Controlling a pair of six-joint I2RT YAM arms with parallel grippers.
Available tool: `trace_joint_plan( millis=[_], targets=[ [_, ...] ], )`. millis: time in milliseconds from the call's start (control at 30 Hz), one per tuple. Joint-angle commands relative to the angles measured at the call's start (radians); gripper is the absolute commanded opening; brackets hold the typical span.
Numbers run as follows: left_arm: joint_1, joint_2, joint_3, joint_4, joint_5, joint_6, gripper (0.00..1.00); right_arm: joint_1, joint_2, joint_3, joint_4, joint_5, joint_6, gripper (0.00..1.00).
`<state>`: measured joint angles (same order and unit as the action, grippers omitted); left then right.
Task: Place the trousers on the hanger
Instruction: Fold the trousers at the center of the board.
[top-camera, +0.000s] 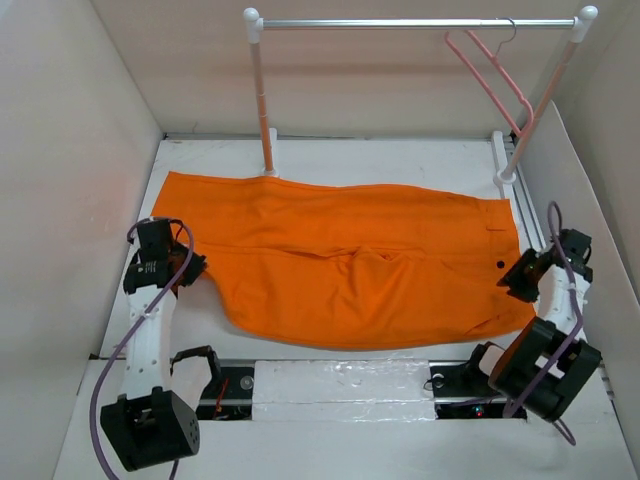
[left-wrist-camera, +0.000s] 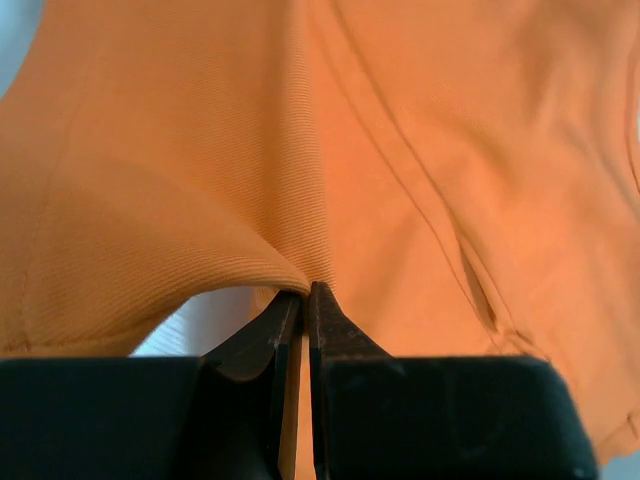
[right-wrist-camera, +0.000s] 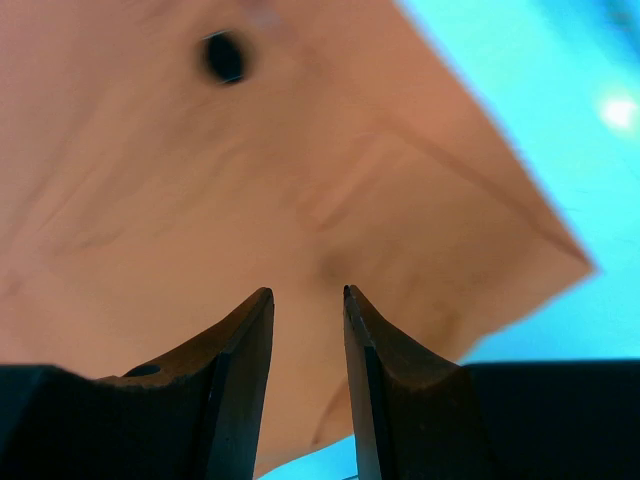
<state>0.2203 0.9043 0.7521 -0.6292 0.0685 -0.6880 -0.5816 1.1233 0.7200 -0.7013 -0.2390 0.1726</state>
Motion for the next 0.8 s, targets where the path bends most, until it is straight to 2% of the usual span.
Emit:
trace_joint_plan(
  millis=[0,33,100,133,233,400,600,767],
  targets=[
    [-0.067,-0.025,0.058,0.059,0.089,0.044,0.00,-0.110,0.038,0.055,-0.043,0.159,0.004,0.40],
    [-0.112,-0.025,0.050,0.092,0.103,0.022,0.00,-0.212,0.064,0.064,-0.059,0.202,0.031,0.40],
    [-0.128,-0.021,0.044,0.106,0.103,0.013,0.00,-0.230,0.085,0.068,-0.075,0.220,0.057,0.41],
    [-0.153,-0.018,0.044,0.115,0.097,0.012,0.00,-0.245,0.089,0.075,-0.082,0.284,0.070,0.41],
    [-0.174,-0.010,0.062,0.118,0.070,0.011,0.00,-0.265,0.082,0.078,-0.113,0.351,0.120,0.45],
    [-0.174,-0.021,0.114,0.097,-0.007,0.024,0.00,-0.265,0.104,0.023,-0.074,0.336,0.169,0.53],
    [-0.174,-0.022,0.194,0.045,-0.243,0.047,0.00,-0.233,0.190,0.013,-0.032,0.346,0.200,0.52],
    [-0.174,-0.005,0.276,0.008,-0.400,0.051,0.00,-0.144,0.223,0.013,-0.041,0.371,0.241,0.49]
  ],
)
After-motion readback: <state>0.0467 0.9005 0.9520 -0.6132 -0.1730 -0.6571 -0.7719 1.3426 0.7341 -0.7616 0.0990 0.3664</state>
